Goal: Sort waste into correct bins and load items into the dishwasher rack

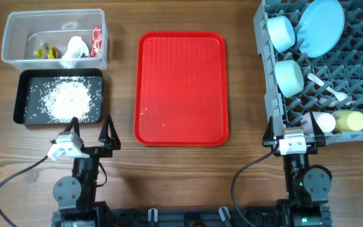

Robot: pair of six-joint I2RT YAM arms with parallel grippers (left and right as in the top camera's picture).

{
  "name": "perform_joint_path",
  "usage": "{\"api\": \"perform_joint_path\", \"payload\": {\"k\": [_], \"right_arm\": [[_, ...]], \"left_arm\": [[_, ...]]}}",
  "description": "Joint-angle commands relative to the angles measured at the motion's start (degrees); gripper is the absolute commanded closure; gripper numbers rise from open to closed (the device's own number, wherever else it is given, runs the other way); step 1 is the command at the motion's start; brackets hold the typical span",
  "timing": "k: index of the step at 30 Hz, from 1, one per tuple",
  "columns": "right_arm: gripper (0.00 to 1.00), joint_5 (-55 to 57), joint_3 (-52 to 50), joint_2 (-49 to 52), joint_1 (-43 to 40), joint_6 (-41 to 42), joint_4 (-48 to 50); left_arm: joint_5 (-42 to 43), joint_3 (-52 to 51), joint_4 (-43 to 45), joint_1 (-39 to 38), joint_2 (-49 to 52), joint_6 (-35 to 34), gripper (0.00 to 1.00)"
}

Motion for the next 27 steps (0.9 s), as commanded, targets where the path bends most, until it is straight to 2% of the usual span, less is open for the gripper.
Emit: {"api": "perform_joint_path", "payload": {"k": [1,4,27], "right_arm": [[0.0,-0.68,-0.04,-0.31,0.22,-0.15,0.17],[0.0,-0.7,-0.04,-0.31,0.22,-0.17,0.2],[0.0,-0.68,-0.04,-0.31,0.22,-0.17,0.2]], "left_arm": [[-2.05,-1.07,-1.57,0.48,-0.63,0.11,0.0],[-2.95,-1.07,-5.77,0.48,-0.63,0.09,0.0],[-3.08,-1.07,-5.35,0.48,-0.52,0.11,0.0]]}}
